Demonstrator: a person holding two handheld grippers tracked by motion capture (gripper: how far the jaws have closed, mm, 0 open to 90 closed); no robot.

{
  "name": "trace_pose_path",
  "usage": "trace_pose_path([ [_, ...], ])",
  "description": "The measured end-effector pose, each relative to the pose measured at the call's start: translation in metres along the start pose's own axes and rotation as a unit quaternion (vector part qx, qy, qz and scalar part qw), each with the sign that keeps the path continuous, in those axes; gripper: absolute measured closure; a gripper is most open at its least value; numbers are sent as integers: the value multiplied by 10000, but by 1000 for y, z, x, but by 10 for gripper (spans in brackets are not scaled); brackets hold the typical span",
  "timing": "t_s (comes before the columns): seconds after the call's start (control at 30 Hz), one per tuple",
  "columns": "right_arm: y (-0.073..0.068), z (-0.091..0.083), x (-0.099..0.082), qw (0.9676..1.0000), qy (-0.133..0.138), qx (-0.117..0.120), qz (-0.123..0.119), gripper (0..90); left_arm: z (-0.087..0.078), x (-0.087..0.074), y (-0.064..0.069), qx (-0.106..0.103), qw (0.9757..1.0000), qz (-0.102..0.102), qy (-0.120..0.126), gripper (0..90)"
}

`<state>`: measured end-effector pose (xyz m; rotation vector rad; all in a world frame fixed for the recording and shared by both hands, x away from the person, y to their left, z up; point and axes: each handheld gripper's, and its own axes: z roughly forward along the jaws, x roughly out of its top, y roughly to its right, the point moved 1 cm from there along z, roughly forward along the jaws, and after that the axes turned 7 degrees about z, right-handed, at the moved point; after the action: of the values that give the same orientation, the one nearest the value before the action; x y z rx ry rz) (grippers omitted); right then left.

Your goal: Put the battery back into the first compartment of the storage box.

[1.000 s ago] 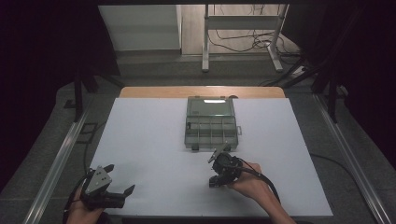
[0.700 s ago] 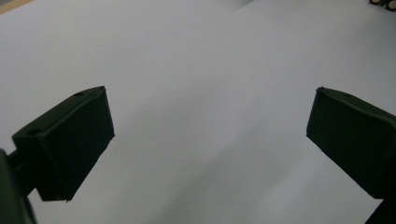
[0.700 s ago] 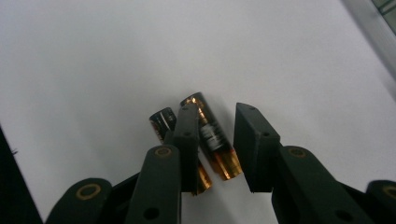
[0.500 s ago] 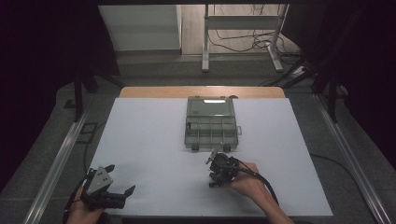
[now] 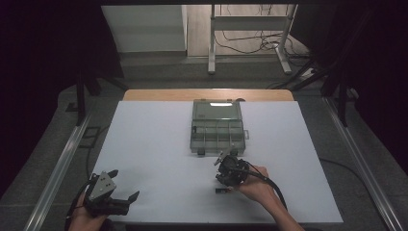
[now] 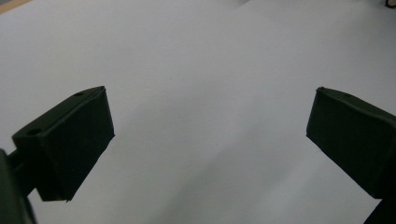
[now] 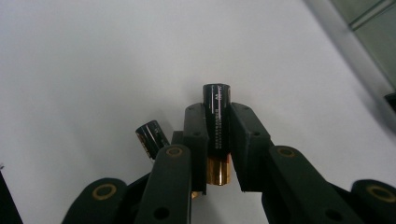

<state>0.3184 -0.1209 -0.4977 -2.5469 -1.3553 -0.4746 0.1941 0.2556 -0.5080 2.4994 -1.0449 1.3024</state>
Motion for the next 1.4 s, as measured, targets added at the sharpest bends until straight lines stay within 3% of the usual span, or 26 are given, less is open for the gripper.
trace_pose_path([
  [0.8, 14, -19, 25, 9962, 796, -39, 354, 767, 0, 0, -1, -15, 10000, -24, -2, 16],
  [1.07, 21, -24, 39, 9929, 1121, -112, 387, 768, 0, 0, -1, -18, 10000, -56, 16, 15],
  [1.4, 34, -25, 57, 9900, 1292, -113, 552, 767, 0, -1, -2, -35, 9999, -100, 40, 15],
])
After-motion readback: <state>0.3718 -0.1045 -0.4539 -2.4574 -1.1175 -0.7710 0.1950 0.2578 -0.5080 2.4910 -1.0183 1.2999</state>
